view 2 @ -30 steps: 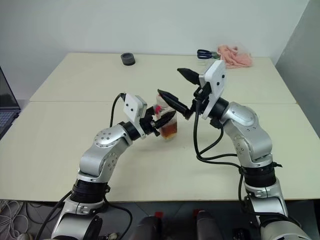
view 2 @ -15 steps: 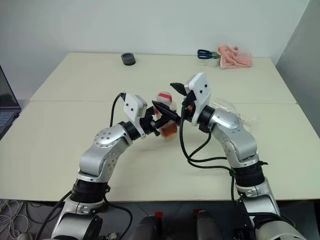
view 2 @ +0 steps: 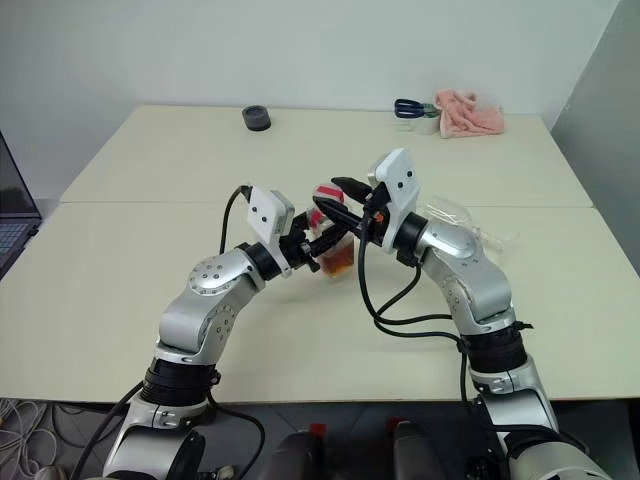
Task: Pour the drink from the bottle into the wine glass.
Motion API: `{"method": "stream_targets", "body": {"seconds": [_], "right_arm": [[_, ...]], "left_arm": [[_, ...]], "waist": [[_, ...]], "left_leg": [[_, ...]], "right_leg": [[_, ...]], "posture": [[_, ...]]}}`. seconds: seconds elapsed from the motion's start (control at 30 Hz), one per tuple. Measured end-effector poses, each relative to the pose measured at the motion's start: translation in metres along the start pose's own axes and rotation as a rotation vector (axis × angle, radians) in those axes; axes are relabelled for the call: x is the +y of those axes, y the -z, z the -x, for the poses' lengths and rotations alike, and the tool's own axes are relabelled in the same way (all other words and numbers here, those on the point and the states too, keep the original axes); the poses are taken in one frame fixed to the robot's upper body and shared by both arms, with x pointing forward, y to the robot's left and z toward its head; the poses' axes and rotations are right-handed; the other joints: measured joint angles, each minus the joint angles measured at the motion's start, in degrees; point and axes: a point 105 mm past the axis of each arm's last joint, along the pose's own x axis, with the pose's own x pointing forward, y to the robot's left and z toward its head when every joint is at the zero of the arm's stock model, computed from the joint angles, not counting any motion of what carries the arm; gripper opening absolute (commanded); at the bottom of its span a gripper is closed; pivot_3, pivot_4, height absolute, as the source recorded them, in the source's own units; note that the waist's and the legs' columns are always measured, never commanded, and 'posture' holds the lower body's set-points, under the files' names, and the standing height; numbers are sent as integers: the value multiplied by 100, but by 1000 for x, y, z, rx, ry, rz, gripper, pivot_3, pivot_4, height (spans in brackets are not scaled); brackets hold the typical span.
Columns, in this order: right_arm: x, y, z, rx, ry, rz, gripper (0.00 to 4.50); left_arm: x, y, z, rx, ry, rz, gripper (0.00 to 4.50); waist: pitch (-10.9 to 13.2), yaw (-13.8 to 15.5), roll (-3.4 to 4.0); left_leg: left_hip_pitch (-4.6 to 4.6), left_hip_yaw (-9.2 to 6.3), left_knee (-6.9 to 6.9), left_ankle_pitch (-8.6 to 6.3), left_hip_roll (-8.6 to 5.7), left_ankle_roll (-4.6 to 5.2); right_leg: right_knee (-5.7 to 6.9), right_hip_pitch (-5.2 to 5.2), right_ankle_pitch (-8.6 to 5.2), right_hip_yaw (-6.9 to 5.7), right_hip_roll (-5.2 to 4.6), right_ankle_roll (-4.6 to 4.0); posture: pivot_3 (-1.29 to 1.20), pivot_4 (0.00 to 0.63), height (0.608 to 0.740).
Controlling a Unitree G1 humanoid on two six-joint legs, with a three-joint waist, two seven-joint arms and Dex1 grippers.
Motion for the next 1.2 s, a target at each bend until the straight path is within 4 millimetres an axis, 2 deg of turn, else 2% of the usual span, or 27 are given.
{"method": "stream_targets", "body": {"seconds": [0.3, 0.4, 0.5, 0.63, 0.73, 0.83, 0.9, 1.0, 1.07, 1.2], "right_arm": [[1, -1, 2, 8, -36, 1, 1769], [4, -10, 8, 9, -173, 11, 1769], [15, -25, 18, 11, -395, 29, 1769], [24, -32, 24, 18, -552, -6, 1769], [23, -38, 29, 20, -586, -30, 2828], [24, -35, 31, 35, -578, -76, 3874], [15, -32, 43, 52, -496, -90, 4479], [3, -27, 59, 49, -340, -144, 4479], [2, -27, 64, 32, -243, -145, 4479], [9, -32, 54, -16, -99, -105, 4479]], "left_arm": [[-2, -1, 2, 12, 22, -4, 1805], [-7, -11, 11, 25, 107, -40, 1805], [-20, -25, 29, 53, 262, -142, 1805], [-33, -34, 40, 59, 375, -113, 1805], [-43, -39, 39, 33, 405, -79, 1805], [-55, -41, 30, -5, 433, -64, 1805], [-50, -41, 26, -24, 375, -69, 1805], [-38, -40, 17, -65, 243, -58, 1805], [-34, -37, 10, -92, 166, -31, 1805], [-33, -28, -3, -105, 71, 15, 1805]], "waist": [[0, -1, 0], [7, -7, 4], [12, -22, 8], [13, -14, 9], [14, 0, 8], [14, 15, 8], [14, 34, 7], [15, 36, 6], [15, 31, 6], [14, -9, 7]], "left_leg": [[0, 1, 0, 0, 0, 0], [0, 2, -2, 0, 1, 1], [2, 0, -8, -1, 2, 2], [1, 0, -2, -1, 2, 2], [1, -3, 2, -1, 2, 2], [-3, -7, 3, -1, 1, 2], [-5, -12, 3, -1, 1, 2], [-7, -7, 1, -1, 0, 2], [-5, -4, 1, -1, -1, 2], [2, -2, 1, 0, 5, 1]], "right_leg": [[0, 0, 0, 0, 0, 0], [-2, 0, 0, 0, 1, 0], [-5, 2, 0, -2, 3, 0], [-5, 3, 0, -2, 0, 0], [-4, 6, 0, -5, 1, 0], [-6, 6, 0, -6, -1, 0], [-7, 6, 0, -9, -6, 0], [-8, 5, 0, -3, -11, 0], [-7, 5, 0, -2, -10, 0], [1, 3, 0, 0, 4, 1]], "posture": [[0, 150, 740], [0, 150, 740], [0, 150, 740], [0, 150, 740], [0, 150, 740], [0, 150, 740], [0, 150, 740], [0, 150, 740], [0, 150, 740], [0, 150, 740]]}}
